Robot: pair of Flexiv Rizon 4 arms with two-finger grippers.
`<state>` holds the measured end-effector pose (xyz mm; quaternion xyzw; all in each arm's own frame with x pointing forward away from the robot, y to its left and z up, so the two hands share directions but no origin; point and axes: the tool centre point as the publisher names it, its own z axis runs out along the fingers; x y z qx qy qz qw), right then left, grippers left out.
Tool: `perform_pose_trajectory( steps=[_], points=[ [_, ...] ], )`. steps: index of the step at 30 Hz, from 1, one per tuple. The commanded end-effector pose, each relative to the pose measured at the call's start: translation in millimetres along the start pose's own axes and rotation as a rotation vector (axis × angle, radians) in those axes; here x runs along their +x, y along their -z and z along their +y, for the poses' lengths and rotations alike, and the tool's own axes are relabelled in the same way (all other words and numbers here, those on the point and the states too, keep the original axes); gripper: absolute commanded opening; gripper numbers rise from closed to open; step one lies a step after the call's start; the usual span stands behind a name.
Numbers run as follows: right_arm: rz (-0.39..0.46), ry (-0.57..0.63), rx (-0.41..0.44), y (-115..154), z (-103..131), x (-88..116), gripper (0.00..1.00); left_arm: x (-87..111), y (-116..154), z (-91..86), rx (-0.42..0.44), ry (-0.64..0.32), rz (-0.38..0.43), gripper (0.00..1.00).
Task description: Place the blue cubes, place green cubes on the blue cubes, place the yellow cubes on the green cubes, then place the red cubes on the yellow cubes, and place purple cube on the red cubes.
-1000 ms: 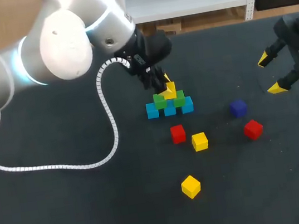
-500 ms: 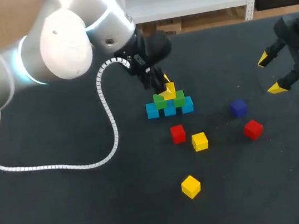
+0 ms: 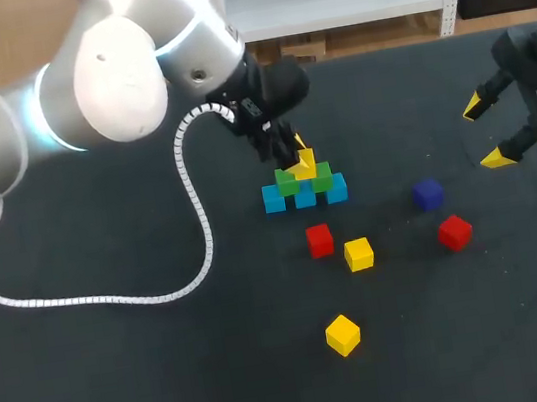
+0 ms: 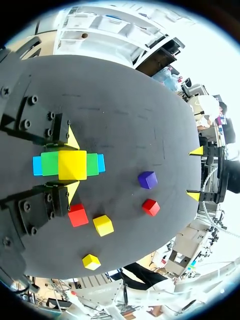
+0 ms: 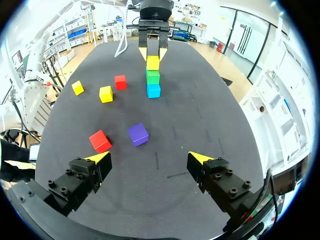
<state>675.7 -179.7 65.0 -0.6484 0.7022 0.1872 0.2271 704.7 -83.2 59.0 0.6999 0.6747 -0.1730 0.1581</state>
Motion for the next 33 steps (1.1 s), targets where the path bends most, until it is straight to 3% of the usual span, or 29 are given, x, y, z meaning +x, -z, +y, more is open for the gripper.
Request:
perform_pose_trajectory(
  steps=[1,7,20,33],
  points=[
    [-0.002,0.001,0.000,-0.1,-0.2,0.3,1.00,-0.8,-0.6,3.2,0.005,0.001,0.006,0.00],
    [-0.002,0.001,0.000,-0.1,-0.2,0.3,1.00,0.1,-0.3,3.8,0.005,0.001,0.007,0.01],
    [-0.002,0.001,0.000,-0.1,-0.2,0.3,1.00,0.3,-0.4,5.2,0.009,0.000,0.009,0.23],
    [-0.002,0.001,0.000,-0.1,-0.2,0.3,1.00,0.0,-0.3,6.4,0.009,0.000,0.009,0.29]
  ],
)
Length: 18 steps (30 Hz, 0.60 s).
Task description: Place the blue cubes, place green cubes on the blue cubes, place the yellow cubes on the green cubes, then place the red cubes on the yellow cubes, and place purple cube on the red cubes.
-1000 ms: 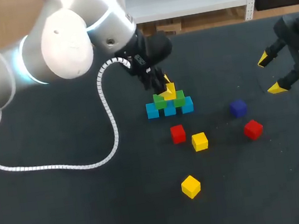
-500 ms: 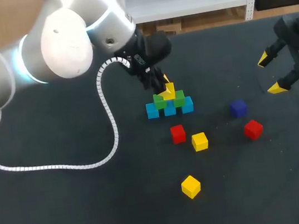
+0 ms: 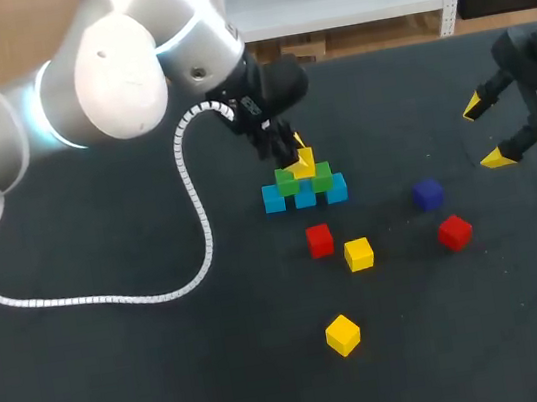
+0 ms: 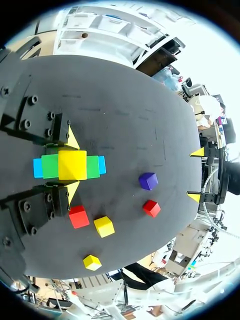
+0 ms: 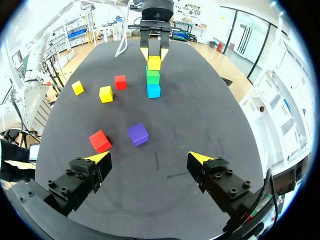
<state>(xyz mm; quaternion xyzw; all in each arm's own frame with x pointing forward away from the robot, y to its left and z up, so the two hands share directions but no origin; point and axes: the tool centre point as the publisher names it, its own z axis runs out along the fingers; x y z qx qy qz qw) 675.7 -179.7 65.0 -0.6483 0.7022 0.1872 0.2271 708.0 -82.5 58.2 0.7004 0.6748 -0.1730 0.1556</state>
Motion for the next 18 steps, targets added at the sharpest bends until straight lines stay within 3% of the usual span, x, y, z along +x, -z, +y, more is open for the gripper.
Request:
perform_pose_trajectory(
  steps=[1,18],
  points=[
    [-0.002,0.001,0.000,-0.1,-0.2,0.3,1.00,-1.1,0.1,3.2,0.005,0.000,0.005,0.29],
    [-0.002,0.001,0.000,-0.1,-0.2,0.3,1.00,-0.1,0.7,1.8,0.005,0.001,0.006,0.30]
  ],
)
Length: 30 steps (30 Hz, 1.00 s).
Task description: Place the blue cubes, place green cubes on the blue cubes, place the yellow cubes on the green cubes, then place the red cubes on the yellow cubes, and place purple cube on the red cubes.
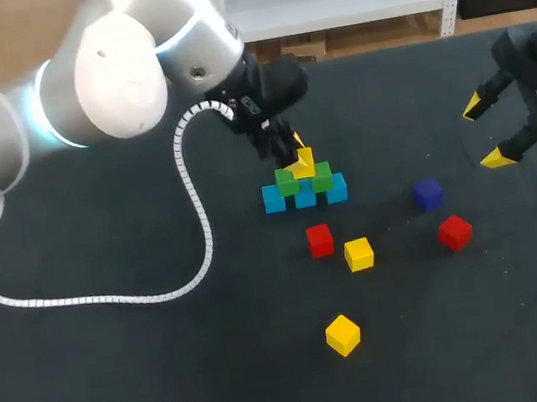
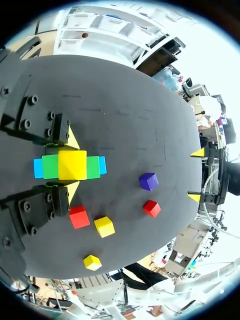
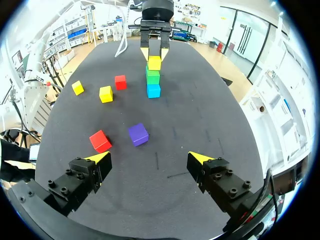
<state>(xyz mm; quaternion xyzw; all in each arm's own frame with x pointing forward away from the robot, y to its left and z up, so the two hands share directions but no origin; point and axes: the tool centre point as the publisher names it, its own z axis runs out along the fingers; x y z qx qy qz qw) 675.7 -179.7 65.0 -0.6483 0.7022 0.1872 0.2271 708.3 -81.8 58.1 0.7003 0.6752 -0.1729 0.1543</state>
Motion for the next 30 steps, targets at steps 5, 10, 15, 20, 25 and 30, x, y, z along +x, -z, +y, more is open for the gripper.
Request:
perform_pose_trajectory(
  steps=[5,10,15,20,25,30],
  points=[
    [-0.002,0.001,0.000,-0.1,-0.2,0.3,1.00,-0.6,0.7,0.9,0.003,0.000,0.004,0.30],
    [-0.002,0.001,0.000,-0.1,-0.2,0.3,1.00,-0.7,0.7,0.3,0.004,-0.002,0.004,0.38],
    [-0.002,0.001,0.000,-0.1,-0.2,0.3,1.00,-0.8,0.4,-0.2,0.005,-0.001,0.004,0.39],
    [-0.002,0.001,0.000,-0.1,-0.2,0.3,1.00,-0.8,0.4,-0.5,0.006,-0.001,0.005,0.41],
    [-0.002,0.001,0.000,-0.1,-0.2,0.3,1.00,-0.7,1.2,-1.0,0.009,0.002,0.005,1.00],
    [-0.002,0.001,0.000,-0.1,-0.2,0.3,1.00,-0.4,10.6,-4.5,0.004,0.012,-0.006,1.00]
  ],
)
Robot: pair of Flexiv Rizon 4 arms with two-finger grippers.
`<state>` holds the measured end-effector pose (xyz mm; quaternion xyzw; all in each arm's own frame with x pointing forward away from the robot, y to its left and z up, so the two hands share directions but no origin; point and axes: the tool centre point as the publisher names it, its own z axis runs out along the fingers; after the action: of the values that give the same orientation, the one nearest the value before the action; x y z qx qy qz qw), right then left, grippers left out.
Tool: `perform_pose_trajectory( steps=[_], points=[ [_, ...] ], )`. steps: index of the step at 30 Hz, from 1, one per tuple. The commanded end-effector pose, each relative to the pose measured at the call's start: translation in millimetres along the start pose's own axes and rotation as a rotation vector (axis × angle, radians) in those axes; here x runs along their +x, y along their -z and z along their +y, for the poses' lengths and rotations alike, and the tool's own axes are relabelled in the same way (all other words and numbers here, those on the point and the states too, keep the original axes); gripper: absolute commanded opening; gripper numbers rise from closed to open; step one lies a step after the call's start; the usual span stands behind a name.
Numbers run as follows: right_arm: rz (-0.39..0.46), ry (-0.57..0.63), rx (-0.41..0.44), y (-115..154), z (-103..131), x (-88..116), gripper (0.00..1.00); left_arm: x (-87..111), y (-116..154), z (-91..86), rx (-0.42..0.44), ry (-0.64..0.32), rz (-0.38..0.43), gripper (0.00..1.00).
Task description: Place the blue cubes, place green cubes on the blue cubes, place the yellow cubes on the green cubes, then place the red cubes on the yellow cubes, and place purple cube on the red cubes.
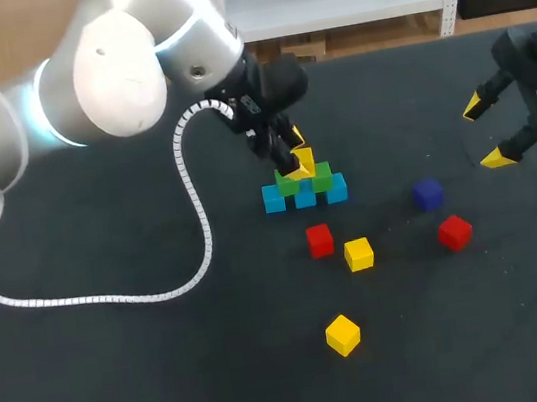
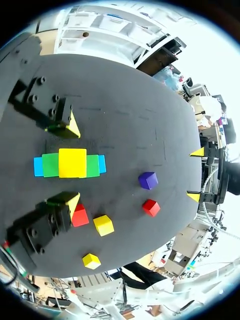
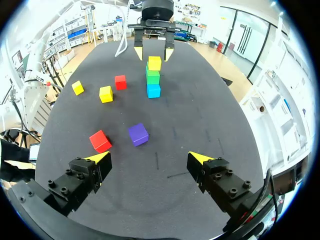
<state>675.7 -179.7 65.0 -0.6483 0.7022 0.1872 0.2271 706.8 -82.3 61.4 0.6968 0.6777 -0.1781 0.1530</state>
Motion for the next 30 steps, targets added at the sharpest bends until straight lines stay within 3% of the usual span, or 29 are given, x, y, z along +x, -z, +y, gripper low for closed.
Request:
perform_pose_trajectory(
  steps=[1,8,13,18,24,30],
  points=[
    [-0.002,0.001,0.000,-0.1,-0.2,0.3,1.00,2.5,11.6,-4.2,-0.012,0.008,-0.002,1.00],
    [-0.002,0.001,0.000,-0.1,-0.2,0.3,1.00,14.8,48.9,-23.1,-0.086,0.044,-0.024,1.00],
    [-0.002,0.001,0.000,-0.1,-0.2,0.3,1.00,25.8,65.5,-49.3,-0.064,0.002,-0.005,1.00],
    [-0.002,0.001,0.000,-0.1,-0.2,0.3,1.00,30.8,74.5,-72.7,-0.032,-0.108,-0.002,1.00],
    [-0.002,0.001,0.000,-0.1,-0.2,0.3,1.00,28.3,78.7,-97.1,0.010,-0.325,-0.072,1.00],
    [-0.002,0.001,0.000,-0.1,-0.2,0.3,1.00,24.7,75.0,-117.0,0.067,-0.487,-0.072,1.00]
  ],
)
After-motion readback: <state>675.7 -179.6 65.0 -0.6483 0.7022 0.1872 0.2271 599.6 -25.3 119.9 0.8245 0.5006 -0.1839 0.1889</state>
